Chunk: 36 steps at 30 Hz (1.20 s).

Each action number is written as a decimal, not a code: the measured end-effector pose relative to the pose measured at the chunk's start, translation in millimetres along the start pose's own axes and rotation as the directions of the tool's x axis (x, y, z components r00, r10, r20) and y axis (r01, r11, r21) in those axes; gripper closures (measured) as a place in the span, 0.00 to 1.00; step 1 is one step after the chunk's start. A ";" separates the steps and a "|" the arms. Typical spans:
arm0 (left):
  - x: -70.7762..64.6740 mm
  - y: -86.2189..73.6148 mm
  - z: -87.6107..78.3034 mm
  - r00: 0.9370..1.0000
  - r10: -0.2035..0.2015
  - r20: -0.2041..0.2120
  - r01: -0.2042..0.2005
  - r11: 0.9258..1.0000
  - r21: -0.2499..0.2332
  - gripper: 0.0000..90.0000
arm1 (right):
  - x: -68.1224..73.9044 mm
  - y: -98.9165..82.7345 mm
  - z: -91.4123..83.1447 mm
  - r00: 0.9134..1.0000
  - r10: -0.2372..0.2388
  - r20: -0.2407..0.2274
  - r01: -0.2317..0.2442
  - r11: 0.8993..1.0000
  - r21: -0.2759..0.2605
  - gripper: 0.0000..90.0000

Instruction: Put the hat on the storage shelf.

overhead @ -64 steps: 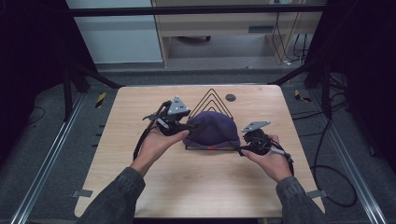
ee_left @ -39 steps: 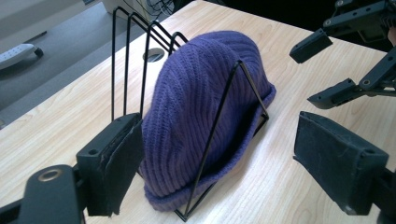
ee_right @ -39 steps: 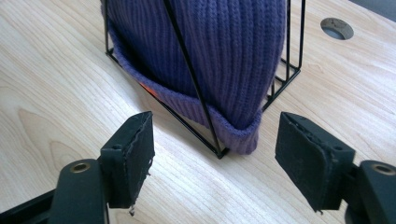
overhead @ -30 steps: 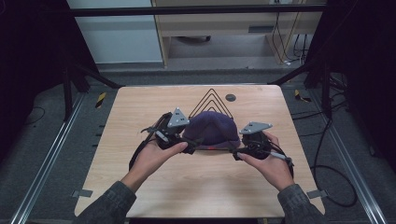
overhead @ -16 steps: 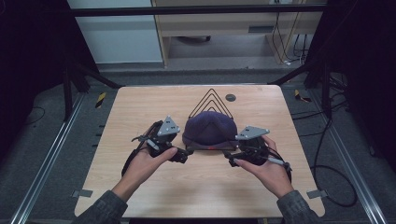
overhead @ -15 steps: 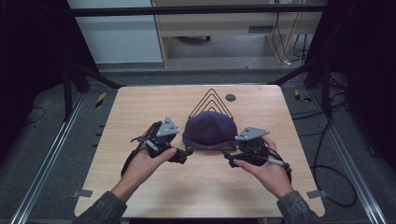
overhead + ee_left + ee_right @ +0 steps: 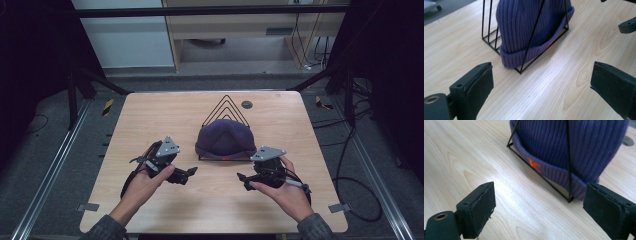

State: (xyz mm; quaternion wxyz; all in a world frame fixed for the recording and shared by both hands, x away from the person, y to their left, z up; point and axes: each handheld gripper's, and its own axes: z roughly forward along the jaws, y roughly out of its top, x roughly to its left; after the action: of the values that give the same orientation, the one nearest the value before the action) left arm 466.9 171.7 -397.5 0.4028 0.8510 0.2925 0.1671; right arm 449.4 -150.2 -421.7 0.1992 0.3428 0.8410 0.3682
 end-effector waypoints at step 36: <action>39.2 -96.6 24.0 0.993 -0.103 -0.050 0.111 0.976 0.185 0.05 | -5.1 -49.4 51.3 0.995 0.092 -0.050 -0.086 0.991 0.105 0.10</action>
State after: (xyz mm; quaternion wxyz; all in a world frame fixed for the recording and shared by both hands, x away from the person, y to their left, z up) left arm 474.6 231.0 -486.1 0.3232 0.8647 0.3605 0.1340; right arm 461.8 -153.5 -492.0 0.1416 0.3795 0.8478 0.3423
